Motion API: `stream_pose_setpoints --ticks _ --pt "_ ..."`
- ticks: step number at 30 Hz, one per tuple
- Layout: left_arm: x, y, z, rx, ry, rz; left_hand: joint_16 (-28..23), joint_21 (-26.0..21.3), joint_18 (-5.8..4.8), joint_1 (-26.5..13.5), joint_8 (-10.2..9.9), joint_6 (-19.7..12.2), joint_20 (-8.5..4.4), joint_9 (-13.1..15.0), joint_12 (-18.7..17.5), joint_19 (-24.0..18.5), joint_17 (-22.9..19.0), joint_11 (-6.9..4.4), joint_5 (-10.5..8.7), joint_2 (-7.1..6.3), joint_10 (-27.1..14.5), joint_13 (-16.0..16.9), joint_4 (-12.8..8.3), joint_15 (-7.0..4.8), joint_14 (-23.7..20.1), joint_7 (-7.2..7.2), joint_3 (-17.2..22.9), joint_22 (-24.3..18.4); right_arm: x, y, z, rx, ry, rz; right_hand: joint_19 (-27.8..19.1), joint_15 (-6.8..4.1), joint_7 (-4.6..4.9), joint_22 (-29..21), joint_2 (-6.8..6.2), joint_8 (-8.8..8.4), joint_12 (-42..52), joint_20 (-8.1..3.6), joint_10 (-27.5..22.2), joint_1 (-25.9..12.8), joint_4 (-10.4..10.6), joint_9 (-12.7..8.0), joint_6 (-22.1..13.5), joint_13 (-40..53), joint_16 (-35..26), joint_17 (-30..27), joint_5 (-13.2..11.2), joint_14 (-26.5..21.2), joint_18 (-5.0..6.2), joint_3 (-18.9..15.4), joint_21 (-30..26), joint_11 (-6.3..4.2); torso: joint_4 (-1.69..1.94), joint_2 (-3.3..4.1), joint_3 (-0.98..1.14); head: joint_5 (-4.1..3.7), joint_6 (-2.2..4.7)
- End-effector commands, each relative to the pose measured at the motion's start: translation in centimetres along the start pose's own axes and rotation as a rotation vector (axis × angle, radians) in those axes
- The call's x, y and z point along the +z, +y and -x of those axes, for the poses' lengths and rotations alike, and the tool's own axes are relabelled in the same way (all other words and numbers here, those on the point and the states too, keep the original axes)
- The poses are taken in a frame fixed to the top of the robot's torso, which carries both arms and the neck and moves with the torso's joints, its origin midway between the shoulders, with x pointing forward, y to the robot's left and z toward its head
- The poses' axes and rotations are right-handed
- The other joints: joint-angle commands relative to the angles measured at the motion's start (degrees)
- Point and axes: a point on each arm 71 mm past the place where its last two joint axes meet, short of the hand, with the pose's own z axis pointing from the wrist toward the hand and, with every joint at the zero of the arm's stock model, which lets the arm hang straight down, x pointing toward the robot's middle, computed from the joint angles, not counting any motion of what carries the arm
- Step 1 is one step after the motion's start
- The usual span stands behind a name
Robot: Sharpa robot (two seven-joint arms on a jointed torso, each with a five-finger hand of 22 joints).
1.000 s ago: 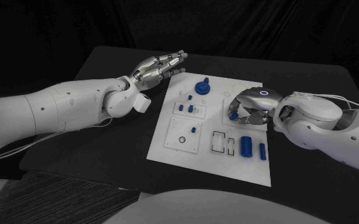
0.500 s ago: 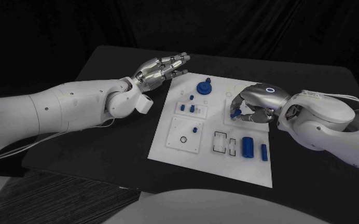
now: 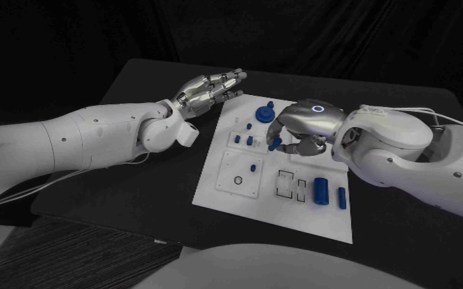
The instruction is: Assemble the parts on the task board
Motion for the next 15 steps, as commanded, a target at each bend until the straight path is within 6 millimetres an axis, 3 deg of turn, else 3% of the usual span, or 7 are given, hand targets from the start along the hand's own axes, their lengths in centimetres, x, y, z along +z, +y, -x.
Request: stream_pose_setpoints --ticks 1,4,5,8,9,12,15 --pt "-0.1 -0.3 0.0 0.002 -0.015 -0.048 0.0 -0.3 -0.05 -0.6 0.5 0.2 -0.06 0.0 0.2 -0.6 0.0 0.31 -0.17 -0.23 0.0 0.1 1.1 0.15 0.1 0.33 -0.4 -0.3 1.3 1.0 -0.4 -0.013 0.086 0.025 -0.3 0.03 0.02 6.9 0.01 -0.23 -0.2 -0.04 0.3 -0.3 0.0 0.0 -0.4 0.0 -0.3 -0.1 0.1 -0.3 0.32 0.3 -0.3 0.23 -0.11 0.12 0.02 0.57 -0.01" --pt "-0.2 -0.4 0.0 0.007 -0.022 -0.056 0.0 -0.3 0.3 -2.5 0.7 0.3 -0.43 0.0 0.4 -0.8 0.0 0.39 -1.46 -0.19 0.2 0.1 3.7 0.13 0.1 0.36 -1.7 -0.6 2.3 1.9 -0.7 -0.017 0.117 0.054 -0.4 0.05 0.07 6.9 0.05 -0.46 -0.3 0.0 0.5 -0.1 -0.2 -0.1 -0.5 0.0 -0.2 0.2 0.2 -0.2 0.37 0.6 -0.4 0.24 -0.06 0.06 -0.06 0.92 -0.01" --pt "-0.2 -0.4 0.0 0.009 -0.024 -0.059 0.0 -0.3 0.51 -3.7 0.8 0.1 -0.69 0.0 0.4 -0.9 0.0 0.29 -3.0 -0.14 0.2 0.1 5.3 0.03 0.1 0.27 -2.6 -0.8 2.7 2.2 -0.8 -0.017 0.126 0.061 -0.4 0.05 0.07 6.9 0.05 -0.46 -0.3 0.0 0.5 -0.1 -0.2 -0.1 -0.5 0.0 -0.2 0.2 0.2 -0.2 0.37 0.6 -0.4 0.24 -0.03 0.13 -0.02 1.0 -0.01" --pt "-0.2 -0.4 0.0 0.012 -0.028 -0.066 0.0 -0.3 0.59 -5.9 0.8 -0.3 -0.87 -0.1 0.4 -1.0 0.0 0.24 -4.84 0.47 0.2 0.1 5.5 0.05 0.1 0.29 -3.7 -1.0 3.6 3.0 -1.4 -0.013 0.145 0.084 -0.4 0.08 0.13 6.9 0.05 -0.6 -0.4 0.03 0.5 -0.1 -0.3 -0.1 -0.6 0.0 -0.1 0.2 0.2 -0.2 0.37 0.7 -0.4 0.29 -0.06 0.25 0.08 1.35 -0.01" --pt "-0.3 -0.4 0.0 0.013 -0.03 -0.069 0.0 -0.3 0.59 -6.0 0.7 -0.4 -0.87 -0.1 0.4 -1.0 0.0 0.26 -4.93 0.52 0.2 0.1 5.6 0.04 0.1 0.32 -3.7 -1.0 3.9 3.2 -1.5 -0.011 0.149 0.091 -0.5 0.1 0.16 6.9 0.04 -0.71 -0.5 0.05 0.4 -0.2 -0.3 -0.2 -0.6 0.0 -0.1 0.3 0.2 -0.2 0.38 0.8 -0.4 0.33 -0.18 0.32 0.21 1.58 -0.01" --pt "-0.5 -0.5 0.1 0.015 -0.035 -0.075 0.0 -0.3 0.59 -6.1 0.6 -0.9 -0.86 -0.2 0.4 -1.0 0.0 0.26 -4.93 0.54 0.2 0.1 5.5 0.05 0.1 0.31 -3.8 -0.9 4.5 3.8 -2.0 -0.005 0.156 0.107 -0.4 0.14 0.21 6.9 0.03 -0.86 -0.6 0.08 0.4 -0.2 -0.4 -0.2 -0.7 -0.1 0.0 0.5 0.4 -0.1 0.35 1.0 -0.2 0.38 -0.04 0.39 0.48 1.55 -0.01" --pt "-0.8 -0.6 0.2 0.019 -0.043 -0.077 0.0 -0.3 0.6 -6.1 0.6 -0.9 -0.83 -0.2 0.5 -0.9 0.0 0.26 -4.9 0.55 0.3 0.1 5.5 0.05 0.1 0.3 -3.8 -0.8 5.1 4.3 -2.4 0.001 0.161 0.121 -0.4 0.17 0.24 6.9 -0.01 -0.98 -0.7 0.11 0.4 -0.3 -0.4 -0.2 -0.7 -0.1 0.0 0.5 0.6 -0.1 0.36 1.1 -0.3 0.41 0.3 0.51 0.38 1.53 -0.01"
